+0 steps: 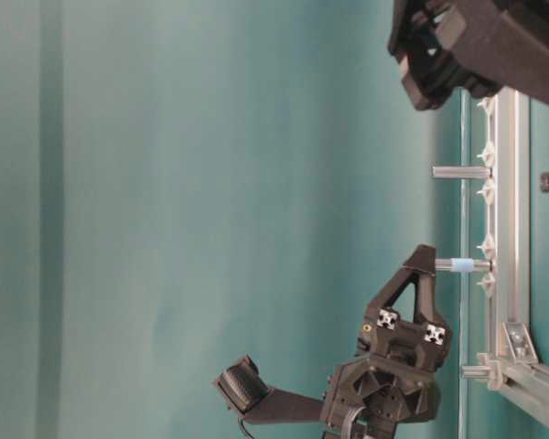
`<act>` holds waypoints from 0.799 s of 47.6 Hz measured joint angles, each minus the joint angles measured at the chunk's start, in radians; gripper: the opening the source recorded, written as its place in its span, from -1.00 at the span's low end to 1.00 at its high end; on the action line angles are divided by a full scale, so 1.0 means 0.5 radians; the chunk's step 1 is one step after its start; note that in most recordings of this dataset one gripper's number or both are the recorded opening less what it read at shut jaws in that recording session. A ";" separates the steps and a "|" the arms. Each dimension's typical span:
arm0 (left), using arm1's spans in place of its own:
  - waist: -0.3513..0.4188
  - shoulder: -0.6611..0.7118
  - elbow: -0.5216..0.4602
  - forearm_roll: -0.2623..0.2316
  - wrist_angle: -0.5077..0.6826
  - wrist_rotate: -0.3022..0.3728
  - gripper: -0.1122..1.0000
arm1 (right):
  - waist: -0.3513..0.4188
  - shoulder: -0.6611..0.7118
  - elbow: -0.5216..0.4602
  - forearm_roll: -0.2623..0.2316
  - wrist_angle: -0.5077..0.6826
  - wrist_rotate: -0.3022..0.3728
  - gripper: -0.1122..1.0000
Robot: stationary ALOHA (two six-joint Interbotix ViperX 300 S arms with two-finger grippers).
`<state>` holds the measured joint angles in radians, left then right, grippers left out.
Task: Insert the wire through the string loop located in the center.
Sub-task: 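Close the right gripper on the black USB cable near its plug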
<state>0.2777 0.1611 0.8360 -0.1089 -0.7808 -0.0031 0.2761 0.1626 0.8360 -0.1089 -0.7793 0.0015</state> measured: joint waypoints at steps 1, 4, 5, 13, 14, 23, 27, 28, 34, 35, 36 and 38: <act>0.000 0.000 0.000 0.003 0.000 0.000 -0.53 | 0.000 0.000 -0.003 0.000 0.000 0.003 -0.45; 0.003 -0.049 0.000 0.049 0.074 0.006 -0.73 | -0.006 0.000 -0.003 0.000 0.003 0.009 -0.66; 0.000 -0.071 -0.003 0.061 0.101 0.006 -0.78 | -0.006 0.003 -0.003 0.000 0.006 0.006 -0.72; 0.009 -0.221 0.000 0.080 0.316 0.009 -0.80 | -0.025 0.003 -0.003 0.000 0.018 0.006 -0.80; 0.009 -0.233 0.000 0.080 0.347 0.009 -0.80 | -0.025 0.003 -0.003 0.003 0.021 0.009 -0.80; 0.006 -0.295 0.021 0.080 0.537 0.009 -0.80 | -0.025 0.003 -0.009 0.000 0.052 0.012 -0.80; 0.009 -0.298 0.028 0.080 0.565 0.009 -0.80 | -0.021 0.003 -0.025 0.000 0.110 0.012 -0.80; 0.009 -0.298 0.028 0.080 0.565 0.009 -0.80 | -0.025 0.003 -0.031 0.000 0.129 0.012 -0.80; 0.006 -0.301 0.031 0.080 0.571 0.012 -0.80 | -0.025 0.003 -0.055 0.000 0.224 0.012 -0.80; 0.006 -0.301 0.031 0.080 0.571 0.012 -0.80 | -0.025 0.003 -0.058 0.000 0.233 0.012 -0.80; 0.009 -0.301 0.031 0.080 0.571 0.012 -0.80 | -0.025 0.003 -0.064 0.000 0.245 0.012 -0.80; 0.006 -0.301 0.031 0.080 0.571 0.009 -0.80 | -0.025 0.000 -0.071 0.000 0.252 0.012 -0.79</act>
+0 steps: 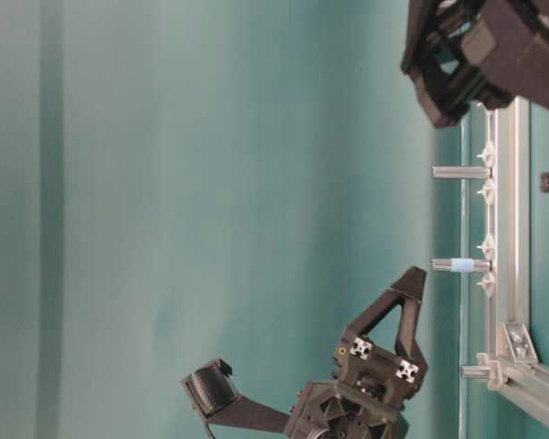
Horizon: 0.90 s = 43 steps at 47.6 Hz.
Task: Insert the wire through the string loop located in the center.
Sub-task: 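Close the right gripper on the black USB cable near its plug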
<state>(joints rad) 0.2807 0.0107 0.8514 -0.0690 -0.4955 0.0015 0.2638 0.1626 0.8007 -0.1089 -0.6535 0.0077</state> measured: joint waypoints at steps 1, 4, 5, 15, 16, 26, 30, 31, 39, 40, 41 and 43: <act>0.003 0.000 0.003 0.000 0.000 0.000 -0.80 | 0.000 0.003 -0.003 0.000 0.003 0.000 -0.79; 0.003 0.000 0.003 0.000 0.000 0.000 -0.80 | 0.000 0.003 -0.012 0.000 0.006 0.000 -0.74; 0.003 0.000 0.006 0.000 0.000 0.003 -0.80 | 0.000 0.003 -0.012 0.000 0.006 0.000 -0.68; 0.003 0.000 0.009 0.003 0.003 0.003 -0.80 | 0.000 0.003 -0.025 0.000 0.015 0.025 -0.04; 0.000 0.000 0.009 0.003 0.000 0.003 -0.80 | 0.000 0.003 -0.025 0.000 0.015 0.028 -0.04; 0.003 -0.028 0.031 0.003 0.006 0.003 -0.80 | 0.009 0.003 -0.025 0.000 0.018 0.043 -0.04; 0.003 -0.040 0.052 0.003 0.003 0.003 -0.80 | 0.021 0.003 -0.025 0.000 0.018 0.046 -0.04; 0.003 -0.043 0.055 0.003 0.003 0.003 -0.80 | 0.025 0.003 -0.025 0.000 0.021 0.049 -0.04; 0.003 -0.043 0.074 0.000 0.006 0.003 -0.80 | 0.037 0.037 -0.025 0.003 0.034 0.114 -0.04; 0.003 -0.043 0.074 0.003 0.006 0.003 -0.80 | 0.040 0.043 -0.025 0.000 0.034 0.123 -0.04; 0.000 -0.043 0.074 0.003 0.006 0.003 -0.80 | 0.040 0.052 -0.025 0.000 0.034 0.132 -0.04; 0.003 -0.043 0.074 0.003 0.006 0.003 -0.80 | 0.043 0.067 -0.025 0.003 0.034 0.144 -0.04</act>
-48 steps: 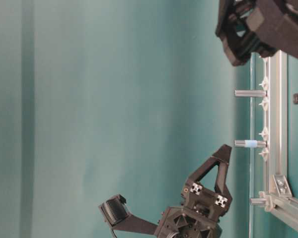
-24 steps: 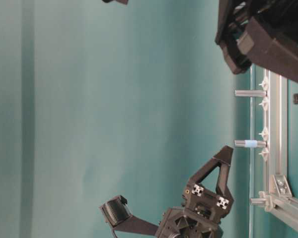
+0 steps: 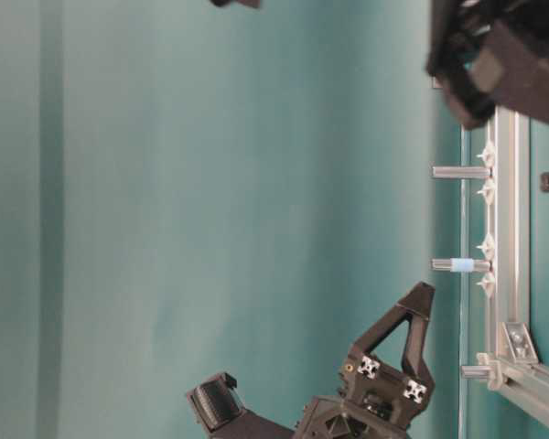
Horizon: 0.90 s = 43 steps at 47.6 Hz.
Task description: Insert the wire through the string loop located in the center.
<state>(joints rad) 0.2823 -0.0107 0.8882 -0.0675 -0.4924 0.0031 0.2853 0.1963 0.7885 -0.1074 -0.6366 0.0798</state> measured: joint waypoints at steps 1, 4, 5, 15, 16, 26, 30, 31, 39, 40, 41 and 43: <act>0.000 0.000 0.000 0.000 0.000 0.000 -0.80 | 0.003 0.006 -0.003 -0.003 0.000 0.006 -0.04; 0.000 0.000 0.003 0.000 0.000 0.000 -0.80 | 0.012 0.034 -0.012 -0.003 0.000 0.006 -0.04; 0.000 0.000 0.000 0.000 0.000 0.000 -0.80 | 0.015 0.046 -0.015 -0.003 0.000 0.006 -0.04; -0.003 0.000 0.003 0.000 0.000 0.000 -0.80 | 0.037 0.160 -0.055 -0.003 0.003 0.009 -0.04; 0.000 0.000 0.000 -0.003 0.000 0.000 -0.80 | 0.037 0.172 -0.061 -0.003 0.003 0.009 -0.04; 0.000 0.000 0.000 -0.003 0.000 0.000 -0.80 | 0.037 0.270 -0.117 -0.003 0.003 0.012 -0.04; 0.000 0.000 0.003 0.000 0.000 0.000 -0.80 | 0.037 0.291 -0.135 -0.003 0.003 0.012 -0.04; 0.000 0.000 0.003 0.000 0.003 0.000 -0.80 | 0.040 0.295 -0.138 -0.003 0.003 0.012 -0.04; 0.000 0.000 0.021 -0.003 0.003 0.000 -0.80 | 0.037 0.319 -0.141 -0.003 0.009 0.012 -0.04; 0.000 0.000 0.025 -0.003 0.003 0.000 -0.80 | 0.040 0.325 -0.144 -0.003 0.012 0.012 -0.04; 0.000 0.000 0.028 0.000 0.003 0.000 -0.80 | 0.040 0.328 -0.144 -0.003 0.015 0.015 -0.04; 0.000 0.000 0.031 0.000 0.003 0.000 -0.80 | 0.040 0.334 -0.144 -0.003 0.021 0.015 -0.04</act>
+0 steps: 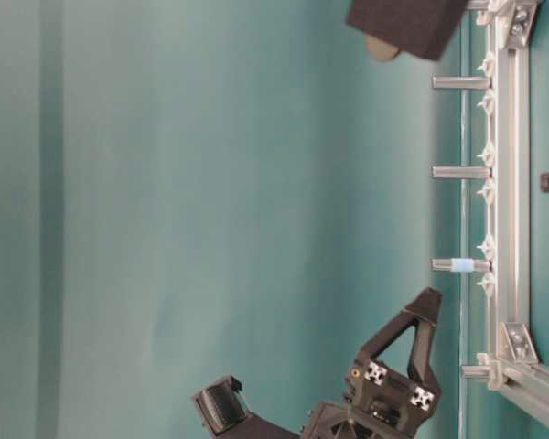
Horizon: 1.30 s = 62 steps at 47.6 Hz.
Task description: Insert the wire through the string loop located in the center.
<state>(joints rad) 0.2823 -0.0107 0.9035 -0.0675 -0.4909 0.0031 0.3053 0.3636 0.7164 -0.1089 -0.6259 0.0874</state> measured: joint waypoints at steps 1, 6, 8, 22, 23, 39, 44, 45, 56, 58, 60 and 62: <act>0.000 0.000 0.003 -0.003 0.000 0.000 -0.80 | 0.000 0.003 0.000 0.000 0.003 0.000 -0.04; 0.000 0.000 0.009 -0.003 -0.003 0.000 -0.80 | 0.000 0.009 0.000 0.000 0.006 0.000 -0.04; 0.000 0.000 0.009 0.000 0.000 0.000 -0.80 | 0.000 0.012 0.000 0.000 0.006 0.003 -0.05; 0.000 0.000 0.009 0.000 0.000 0.000 -0.80 | 0.000 0.012 0.025 0.003 0.012 0.003 -0.05; 0.000 0.000 0.009 -0.003 0.000 0.000 -0.80 | 0.000 0.012 0.028 0.003 0.012 0.006 -0.05; -0.006 0.000 0.009 0.000 0.000 -0.003 -0.80 | 0.003 0.012 0.037 0.000 0.021 0.052 -0.46; -0.006 0.000 0.009 -0.003 0.000 -0.006 -0.80 | 0.006 0.012 0.037 0.000 0.064 0.067 -0.67; -0.006 0.000 0.009 0.000 0.000 -0.006 -0.80 | 0.006 0.012 0.037 -0.003 0.074 0.067 -0.67; -0.006 0.000 0.009 0.000 0.000 -0.006 -0.80 | 0.009 0.009 0.034 -0.028 0.110 0.067 -0.67; -0.006 0.000 0.009 0.000 0.000 -0.006 -0.80 | 0.009 0.009 0.034 -0.028 0.114 0.067 -0.67; -0.006 0.000 0.006 0.000 0.000 -0.006 -0.80 | 0.009 0.009 0.034 -0.028 0.114 0.067 -0.67; -0.009 0.000 0.009 -0.003 0.000 -0.003 -0.80 | 0.009 0.009 0.031 -0.031 0.114 0.067 -0.67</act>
<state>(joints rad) 0.2777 -0.0107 0.9081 -0.0690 -0.4909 0.0015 0.3099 0.3682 0.7317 -0.1243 -0.5691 0.1212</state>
